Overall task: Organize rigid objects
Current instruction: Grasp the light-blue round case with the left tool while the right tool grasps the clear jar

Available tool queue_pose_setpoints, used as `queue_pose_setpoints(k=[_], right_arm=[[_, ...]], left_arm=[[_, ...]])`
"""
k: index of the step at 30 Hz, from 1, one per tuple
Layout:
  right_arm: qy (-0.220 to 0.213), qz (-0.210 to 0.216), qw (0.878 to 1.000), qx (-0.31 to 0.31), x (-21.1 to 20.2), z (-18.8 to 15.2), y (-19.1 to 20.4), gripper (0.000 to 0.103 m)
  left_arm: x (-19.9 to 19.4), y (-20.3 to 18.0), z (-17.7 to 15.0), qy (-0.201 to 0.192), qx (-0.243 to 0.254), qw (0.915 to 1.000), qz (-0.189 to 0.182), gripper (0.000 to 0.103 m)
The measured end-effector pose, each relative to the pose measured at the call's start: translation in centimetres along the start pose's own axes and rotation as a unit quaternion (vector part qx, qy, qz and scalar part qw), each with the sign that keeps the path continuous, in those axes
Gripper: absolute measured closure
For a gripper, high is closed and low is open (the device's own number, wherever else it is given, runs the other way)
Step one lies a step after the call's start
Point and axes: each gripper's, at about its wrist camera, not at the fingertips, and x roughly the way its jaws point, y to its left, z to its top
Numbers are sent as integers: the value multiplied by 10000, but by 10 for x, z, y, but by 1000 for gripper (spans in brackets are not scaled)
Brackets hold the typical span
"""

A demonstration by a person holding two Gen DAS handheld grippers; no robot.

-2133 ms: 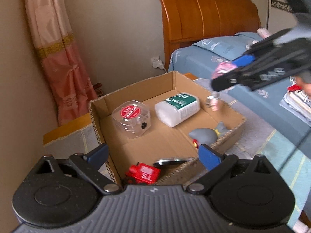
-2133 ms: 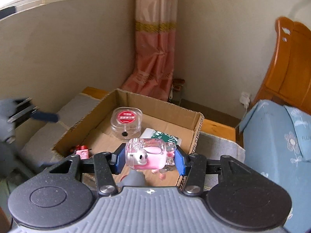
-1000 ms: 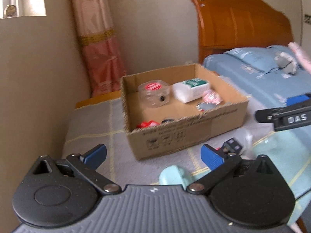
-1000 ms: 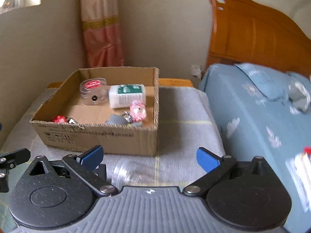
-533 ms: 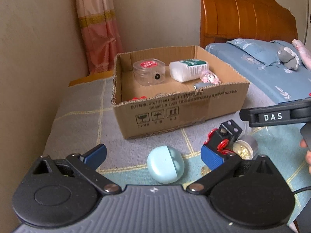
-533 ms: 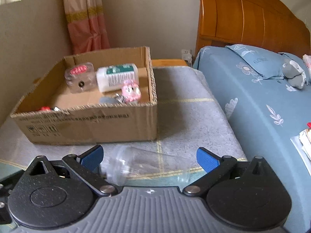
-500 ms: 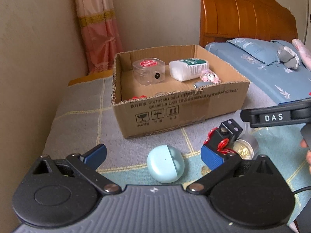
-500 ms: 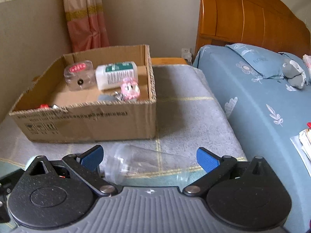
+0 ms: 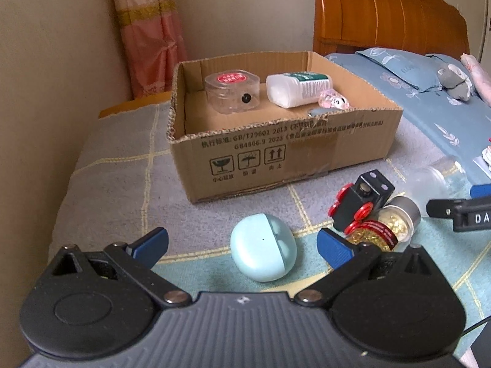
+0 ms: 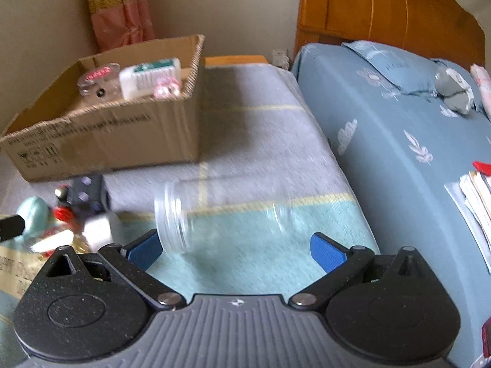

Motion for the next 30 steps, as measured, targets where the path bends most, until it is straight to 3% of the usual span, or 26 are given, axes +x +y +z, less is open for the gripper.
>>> queue_pose_setpoints(k=[6, 15, 21, 24, 28, 30], right_arm=[[171, -41, 9998, 51, 14, -10, -7, 0], [23, -48, 9999, -121, 13, -15, -7, 0], [-94, 0, 9998, -188, 11, -18, -9, 0], [-183, 39, 9995, -241, 11, -21, -9, 0], [-235, 126, 9990, -346, 10, -23, -11, 0], [-249, 156, 9988, -384, 9, -23, -12, 0]], left_arm=[[21, 1, -1, 171, -2, 9999, 10, 1], [33, 16, -14, 369, -182, 9990, 169, 0], [25, 27, -21, 240, -66, 9995, 209, 1], [25, 25, -20, 166, 59, 9998, 120, 6], [23, 21, -17, 93, 81, 9996, -249, 28], [23, 18, -17, 88, 65, 9992, -395, 33]])
